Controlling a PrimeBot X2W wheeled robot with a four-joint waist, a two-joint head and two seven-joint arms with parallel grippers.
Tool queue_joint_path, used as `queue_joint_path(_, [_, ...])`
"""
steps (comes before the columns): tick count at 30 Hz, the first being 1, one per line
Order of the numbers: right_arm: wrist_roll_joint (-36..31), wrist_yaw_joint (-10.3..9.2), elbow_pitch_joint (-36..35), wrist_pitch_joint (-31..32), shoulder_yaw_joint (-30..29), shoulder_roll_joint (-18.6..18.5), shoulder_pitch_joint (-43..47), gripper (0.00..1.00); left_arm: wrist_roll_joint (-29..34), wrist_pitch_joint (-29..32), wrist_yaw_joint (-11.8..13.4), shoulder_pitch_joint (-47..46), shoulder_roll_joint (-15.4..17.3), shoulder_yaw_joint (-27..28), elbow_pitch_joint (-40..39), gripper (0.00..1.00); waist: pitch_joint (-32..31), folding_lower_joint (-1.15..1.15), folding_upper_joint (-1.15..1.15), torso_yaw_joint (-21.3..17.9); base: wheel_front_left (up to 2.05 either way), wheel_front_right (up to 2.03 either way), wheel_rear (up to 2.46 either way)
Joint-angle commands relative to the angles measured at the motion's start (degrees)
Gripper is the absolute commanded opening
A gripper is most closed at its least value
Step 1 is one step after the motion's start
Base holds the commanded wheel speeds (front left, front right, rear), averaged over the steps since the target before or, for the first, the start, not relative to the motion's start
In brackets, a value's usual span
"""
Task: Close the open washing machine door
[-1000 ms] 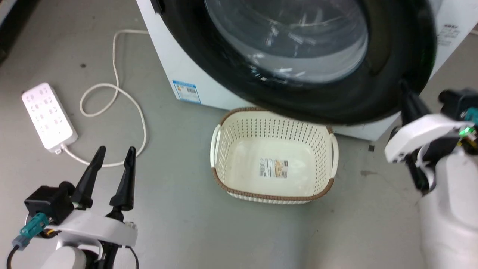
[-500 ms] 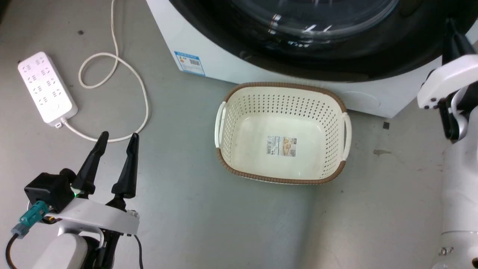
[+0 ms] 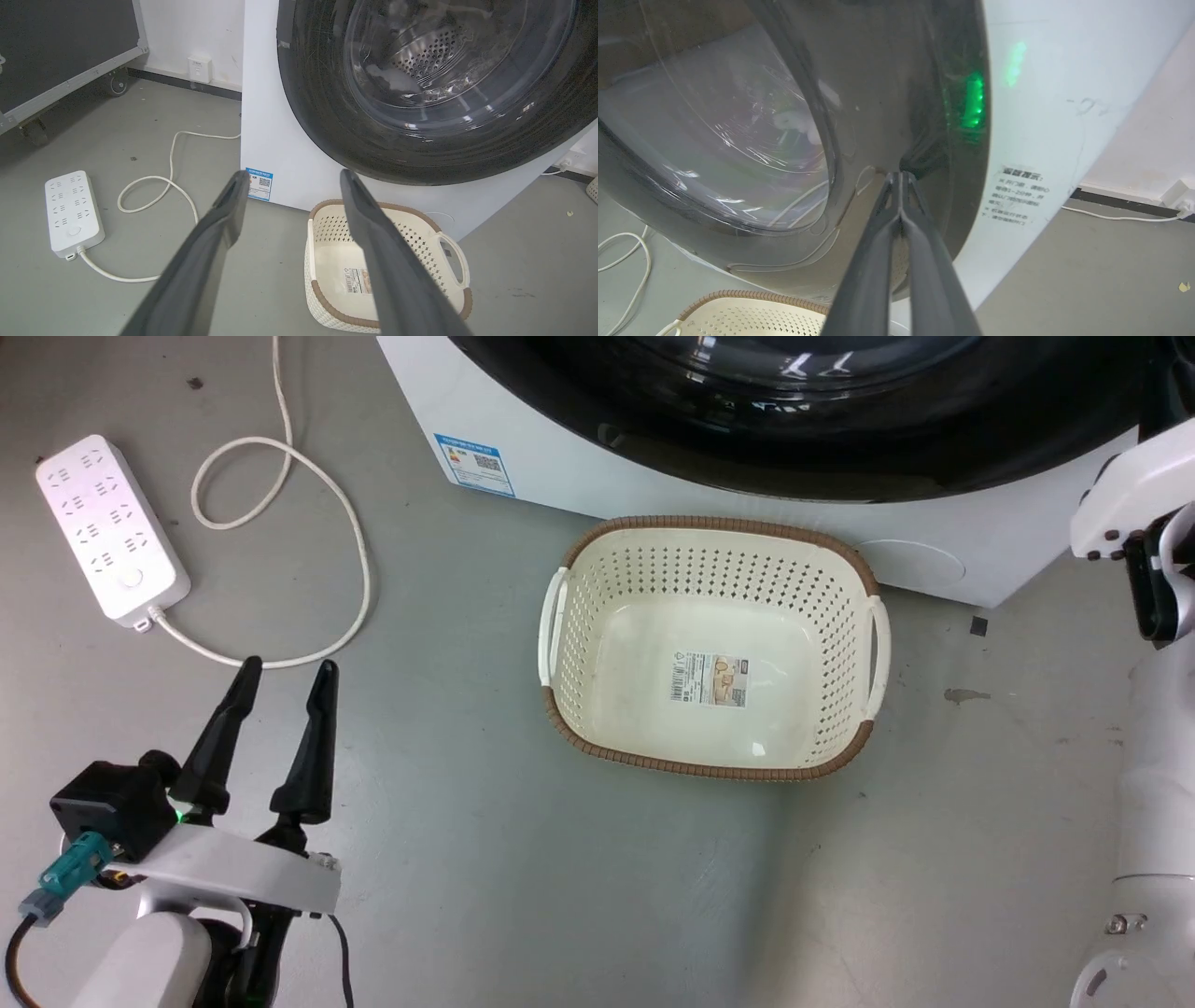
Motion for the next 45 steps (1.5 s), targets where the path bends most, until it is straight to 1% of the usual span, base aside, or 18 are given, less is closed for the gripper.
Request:
queue_joint_path(1, [-0.3,-0.12,-0.5,-0.2,-0.6,-0.6,-2.0,0.00,0.5,-0.6,-0.2,-1.0,-0.3,0.3,0.1,1.00,-0.1,0.00,0.00,-0.2,0.00,0.00,0.00])
queue_joint_path(3, [0.9,-0.12,-0.6,-1.4,-1.2,-0.6,-2.1,0.00,0.8,-0.6,-0.1,-1.0,-0.3,0.5,0.2,1.00,-0.6,0.00,0.00,-0.7,0.00,0.00,0.00])
queue_joint_path(6, [3.1,-0.12,-0.6,-3.8,-0.3,-0.6,-1.1,0.00,1.0,-0.7,0.2,-0.4,-0.4,1.2,0.4,1.00,-2.4,0.00,0.00,-1.8,0.00,0.00,0.00])
queue_joint_path(12, [9.4,-0.12,-3.8,-9.3,1.9,-0.6,4.4,0.00,2.2,-0.7,1.3,1.9,-0.2,2.6,0.5,1.00,-7.9,0.00,0.00,-5.6,0.00,0.00,0.00])
queue_joint_path(18, [15.8,-0.12,-9.6,-11.2,6.5,-0.6,15.2,0.00,3.4,-0.7,3.4,5.2,0.3,4.3,0.0,1.00,-13.8,0.00,0.00,-10.5,0.00,0.00,0.00])
queue_joint_path(24, [21.3,-0.12,-17.5,-11.8,10.9,-0.6,28.5,0.00,4.1,-0.7,5.4,8.8,0.3,5.1,-0.9,1.00,-19.1,0.00,0.00,-14.5,0.00,0.00,0.00])
queue_joint_path(30, [23.9,-0.12,-23.9,-10.0,15.4,-0.6,40.6,0.00,5.0,0.8,6.6,10.2,-0.3,3.2,-1.5,1.00,-22.4,0.00,0.00,-15.2,0.00,0.00,0.00])
queue_joint_path(33, [24.8,-0.12,-27.4,-8.5,18.0,-0.6,46.0,0.00,5.1,1.5,6.9,10.3,-0.8,2.2,-1.5,1.00,-23.4,0.00,0.00,-14.9,0.00,0.00,0.00])
queue_joint_path(36, [26.0,-0.12,-29.9,-6.8,19.2,-0.6,50.7,0.00,5.2,2.1,7.1,10.4,-1.1,1.6,-1.4,1.00,-24.1,0.00,0.00,-14.3,0.00,0.00,0.00])
queue_joint_path(40, [26.8,-0.12,-32.0,-4.4,21.0,-0.6,55.2,0.00,4.9,2.6,7.5,11.1,-1.2,1.3,-1.3,1.00,-24.5,0.00,0.00,-13.8,0.00,0.00,0.00])
queue_joint_path(45, [27.8,-0.12,-33.4,-2.2,22.1,-0.6,57.7,0.00,4.5,3.3,7.8,11.6,-1.3,1.1,-1.1,1.00,-24.6,0.00,0.00,-13.3,0.00,0.00,0.00])
